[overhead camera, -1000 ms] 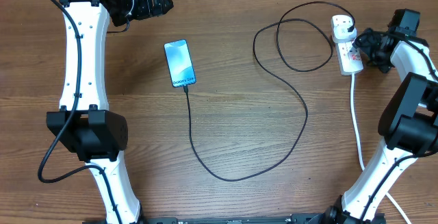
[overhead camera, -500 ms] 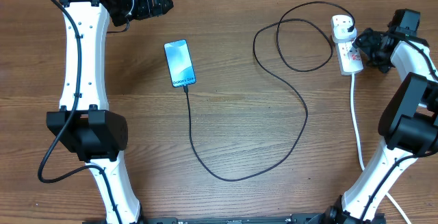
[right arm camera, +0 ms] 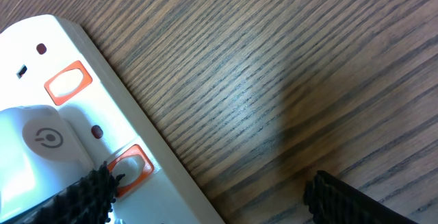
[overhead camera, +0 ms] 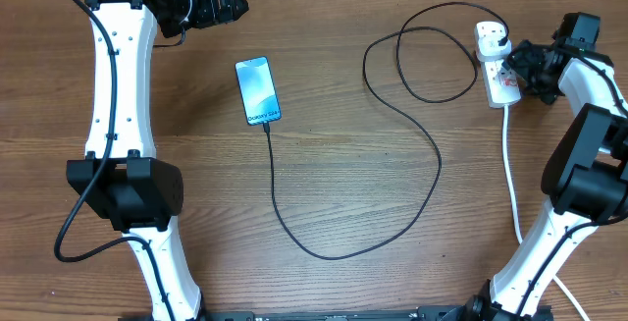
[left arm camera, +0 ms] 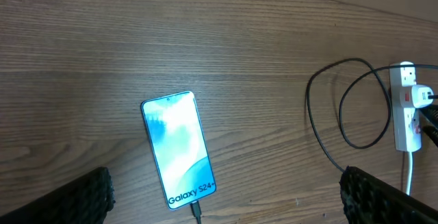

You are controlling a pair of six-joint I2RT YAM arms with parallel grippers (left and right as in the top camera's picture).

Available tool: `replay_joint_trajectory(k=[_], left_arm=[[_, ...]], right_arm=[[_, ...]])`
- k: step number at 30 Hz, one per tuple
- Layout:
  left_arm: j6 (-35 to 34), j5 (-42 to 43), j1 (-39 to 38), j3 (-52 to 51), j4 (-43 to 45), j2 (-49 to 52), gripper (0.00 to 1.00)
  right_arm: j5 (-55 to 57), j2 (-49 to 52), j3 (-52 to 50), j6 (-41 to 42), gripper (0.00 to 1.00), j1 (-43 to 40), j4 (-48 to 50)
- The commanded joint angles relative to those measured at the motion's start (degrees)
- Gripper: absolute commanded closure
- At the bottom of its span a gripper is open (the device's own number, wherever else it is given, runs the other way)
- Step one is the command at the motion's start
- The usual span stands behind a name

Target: Plug charger to phone and switch on socket

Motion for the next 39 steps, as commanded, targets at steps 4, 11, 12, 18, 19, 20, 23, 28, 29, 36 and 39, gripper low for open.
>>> replay_joint_trajectory(k=[4, 11, 12, 18, 19, 20, 23, 28, 29, 36, 39], left_arm=[[0.2, 0.6, -0.1, 0.5, 0.0, -0.7, 0.00], [0.2, 0.6, -0.1, 0.5, 0.0, -0.7, 0.00], [0.2, 0.6, -0.1, 0.5, 0.0, -0.7, 0.00], [0.2, 0.6, -0.1, 0.5, 0.0, -0.7, 0.00], [0.2, 0.6, -0.1, 0.5, 0.0, -0.7, 0.00], [0.2, 0.6, -0.1, 0.5, 0.0, -0.7, 0.00], [0.2, 0.6, -0.1, 0.5, 0.0, -0.7, 0.00], [0.2, 0.6, -0.1, 0.5, 0.0, -0.7, 0.00], [0.2, 0.6, -0.1, 0.5, 0.0, -0.7, 0.00], [0.2, 0.6, -0.1, 0.5, 0.0, -0.7, 0.00], [0.2, 0.6, -0.1, 0.5, 0.0, -0.7, 0.00]], right_arm=[[-1.6, 2.1, 0.0, -1.4, 0.11, 1.8, -1.0], [-1.6, 2.1, 0.2, -1.4, 0.11, 1.3, -0.8], [-1.6, 2.1, 0.4, -1.1, 0.11, 1.2, -0.9], [-1.6, 1.3, 3.5, 0.6, 0.10, -0.1, -2.4], [-1.6, 0.9, 4.1, 0.6, 0.10, -0.3, -2.8], [-1.6, 0.5, 4.7, 0.6, 0.10, -0.6, -3.3], [-1.6, -0.4, 5.4, 0.6, 0.10, -1.0, -3.5], [-1.6, -0.6, 5.4, 0.7, 0.10, -1.7, -3.5], [-1.6, -0.6, 5.4, 0.8, 0.10, -1.7, -3.4], [-1.6, -0.2, 5.3, 1.2, 0.09, -1.7, -3.4], [-1.6, 0.0, 5.1, 1.2, 0.09, -1.4, -3.5]])
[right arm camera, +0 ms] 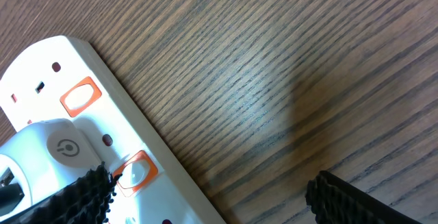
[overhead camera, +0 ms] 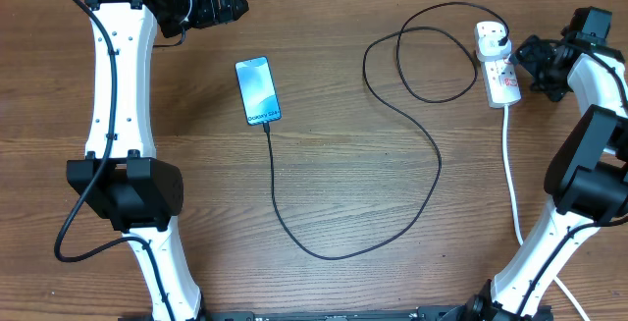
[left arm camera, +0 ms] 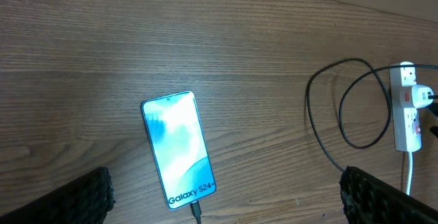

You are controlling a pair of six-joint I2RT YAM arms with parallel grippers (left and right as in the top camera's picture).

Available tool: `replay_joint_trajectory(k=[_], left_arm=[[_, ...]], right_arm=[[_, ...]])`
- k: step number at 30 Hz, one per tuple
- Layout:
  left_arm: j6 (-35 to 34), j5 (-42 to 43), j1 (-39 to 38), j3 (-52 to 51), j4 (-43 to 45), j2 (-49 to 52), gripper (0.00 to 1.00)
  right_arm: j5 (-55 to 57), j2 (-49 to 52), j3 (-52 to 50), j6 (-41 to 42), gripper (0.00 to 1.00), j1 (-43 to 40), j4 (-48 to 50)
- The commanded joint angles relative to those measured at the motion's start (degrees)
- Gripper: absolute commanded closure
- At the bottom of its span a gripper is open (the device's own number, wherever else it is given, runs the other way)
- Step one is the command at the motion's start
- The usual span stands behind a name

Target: Plug charger to phone and switch on socket

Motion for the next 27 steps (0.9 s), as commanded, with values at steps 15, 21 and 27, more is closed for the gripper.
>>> replay_joint_trajectory(k=[15, 21, 27], left_arm=[[0.2, 0.6, -0.1, 0.5, 0.0, -0.7, 0.00], [0.2, 0.6, -0.1, 0.5, 0.0, -0.7, 0.00], [0.2, 0.6, -0.1, 0.5, 0.0, -0.7, 0.00]], right_arm=[[0.5, -15.0, 1.5, -1.9, 0.09, 0.7, -10.8], [-3.6, -26.7, 1.5, -8.8, 0.09, 3.9, -21.3], [-3.5, -38.9, 1.5, -10.0, 0.09, 10.9, -33.3]])
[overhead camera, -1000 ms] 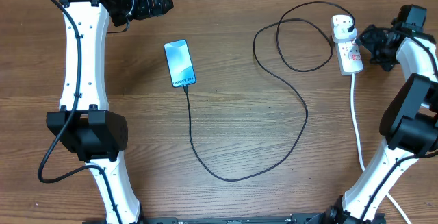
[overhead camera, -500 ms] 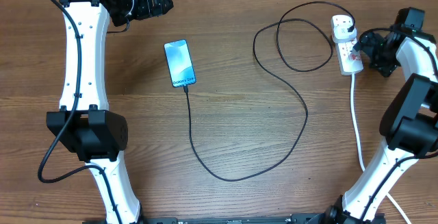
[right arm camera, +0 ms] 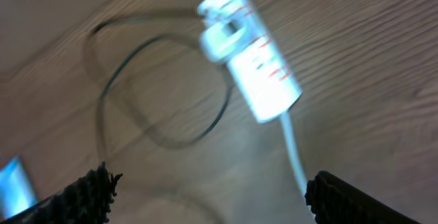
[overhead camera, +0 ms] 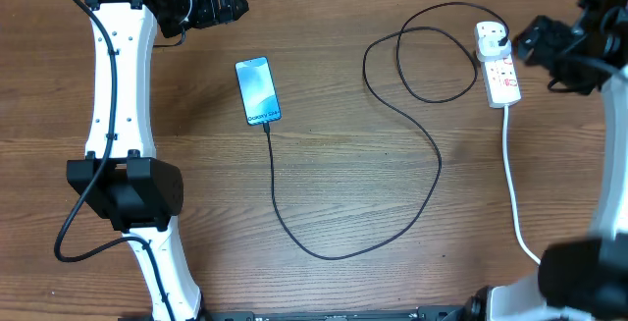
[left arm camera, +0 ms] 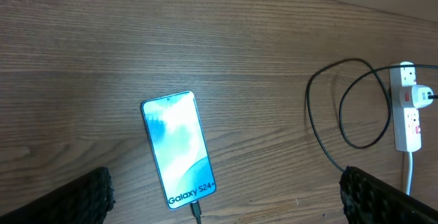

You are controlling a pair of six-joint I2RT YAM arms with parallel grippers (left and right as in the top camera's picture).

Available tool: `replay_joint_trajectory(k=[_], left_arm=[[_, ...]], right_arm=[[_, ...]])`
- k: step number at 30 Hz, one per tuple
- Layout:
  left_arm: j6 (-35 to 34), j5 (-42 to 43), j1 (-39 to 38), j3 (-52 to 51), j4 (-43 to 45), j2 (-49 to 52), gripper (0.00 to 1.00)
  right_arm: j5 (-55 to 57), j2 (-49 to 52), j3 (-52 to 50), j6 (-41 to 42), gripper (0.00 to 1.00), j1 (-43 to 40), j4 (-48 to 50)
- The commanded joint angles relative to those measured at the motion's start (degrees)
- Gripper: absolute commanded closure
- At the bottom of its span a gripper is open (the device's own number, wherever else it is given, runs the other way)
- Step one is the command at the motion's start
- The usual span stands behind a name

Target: Plug charger to phone and switch on socket

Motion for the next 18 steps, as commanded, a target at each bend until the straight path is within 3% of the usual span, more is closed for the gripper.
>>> replay_joint_trajectory(k=[1, 5, 13, 18], left_arm=[[0.2, 0.6, -0.1, 0.5, 0.0, -0.7, 0.00], [0.2, 0.6, -0.1, 0.5, 0.0, -0.7, 0.00], [0.2, 0.6, -0.1, 0.5, 0.0, -0.7, 0.00], [0.2, 0.6, -0.1, 0.5, 0.1, -0.7, 0.00]], right_arm=[[-1.0, -6.6, 0.8, -2.0, 0.09, 4.4, -3.7], [-1.1, -14.3, 0.8, -1.7, 0.00, 10.0, -9.8], [-12.8, -25.2, 0.8, -1.4, 0.00, 17.5, -17.7], [-12.8, -26.9, 0.8, -3.1, 0.00, 17.7, -19.5]])
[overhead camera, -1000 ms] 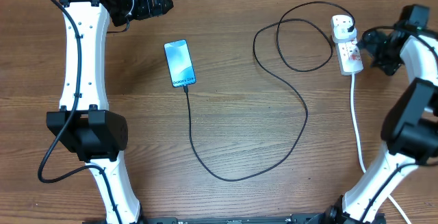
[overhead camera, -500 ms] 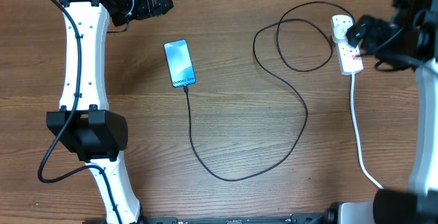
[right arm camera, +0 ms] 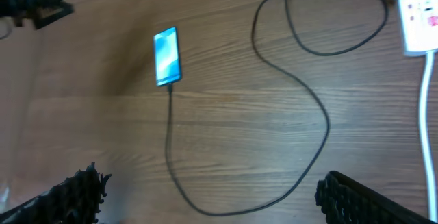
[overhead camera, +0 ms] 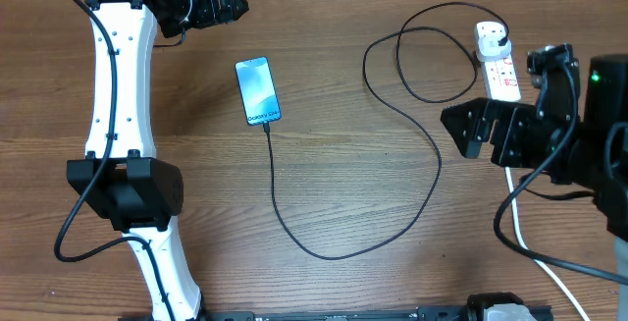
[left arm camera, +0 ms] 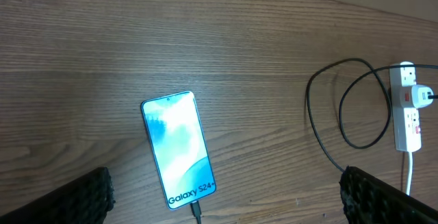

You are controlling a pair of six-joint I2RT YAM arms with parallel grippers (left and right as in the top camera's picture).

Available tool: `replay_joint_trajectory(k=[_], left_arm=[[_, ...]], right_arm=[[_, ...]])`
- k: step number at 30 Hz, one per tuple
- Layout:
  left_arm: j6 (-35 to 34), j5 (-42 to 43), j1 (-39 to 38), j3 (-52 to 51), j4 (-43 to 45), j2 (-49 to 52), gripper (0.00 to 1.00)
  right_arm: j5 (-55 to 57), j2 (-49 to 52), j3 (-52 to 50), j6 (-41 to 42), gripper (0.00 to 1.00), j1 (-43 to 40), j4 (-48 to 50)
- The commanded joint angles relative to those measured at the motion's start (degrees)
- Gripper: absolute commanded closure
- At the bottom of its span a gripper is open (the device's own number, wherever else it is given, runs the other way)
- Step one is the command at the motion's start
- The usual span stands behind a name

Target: Plug charger to phone and switch on socket

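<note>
The phone (overhead camera: 257,90) lies face up with its screen lit, also seen in the left wrist view (left arm camera: 178,148) and small in the right wrist view (right arm camera: 166,56). The black charger cable (overhead camera: 432,154) meets the phone's bottom edge and loops over to the white socket strip (overhead camera: 497,66), where a white plug sits at the far end. My right gripper (overhead camera: 467,129) hangs open high above the table, in front of the strip, holding nothing. At the far left, beyond the phone, my left gripper is open and empty. Whether the switches are on cannot be told.
The strip's white lead (overhead camera: 510,179) runs toward the front right edge, partly under my right arm. The cable loop (right arm camera: 318,25) lies left of the strip. The rest is bare wooden table (overhead camera: 353,193).
My right gripper was beside the strip's far end. Now it is much higher and nearer the front, and its wrist view takes in the phone, cable and strip. The left arm is unchanged.
My right gripper was down at the strip, one finger against an orange switch. Then it stood a little back from the switches. Then it was off the strip, its view blurred. Now it hangs high over the right side. Phone, cable and left arm stayed put throughout.
</note>
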Motion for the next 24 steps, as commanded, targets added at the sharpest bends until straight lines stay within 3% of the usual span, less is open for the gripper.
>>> replay_joint_trajectory(k=[1, 8, 13, 19, 24], left_arm=[[0.3, 0.6, -0.1, 0.5, 0.0, -0.7, 0.00], [0.3, 0.6, -0.1, 0.5, 0.0, -0.7, 0.00], [0.3, 0.6, -0.1, 0.5, 0.0, -0.7, 0.00], [0.3, 0.6, -0.1, 0.5, 0.0, -0.7, 0.00], [0.3, 0.6, -0.1, 0.5, 0.0, -0.7, 0.01]], right_arm=[[-2.0, -0.1, 0.7, -2.0, 0.00, 0.3, -1.2], [4.5, -0.1, 0.6, -2.2, 0.00, 2.8, -0.8], [11.5, -2.9, -2.3, -4.0, 0.00, 2.8, 8.4], [11.6, -12.4, -16.1, -12.7, 0.00, 2.3, 24.9], [11.6, -22.7, -34.5, -16.6, 0.00, -0.6, 43.1]])
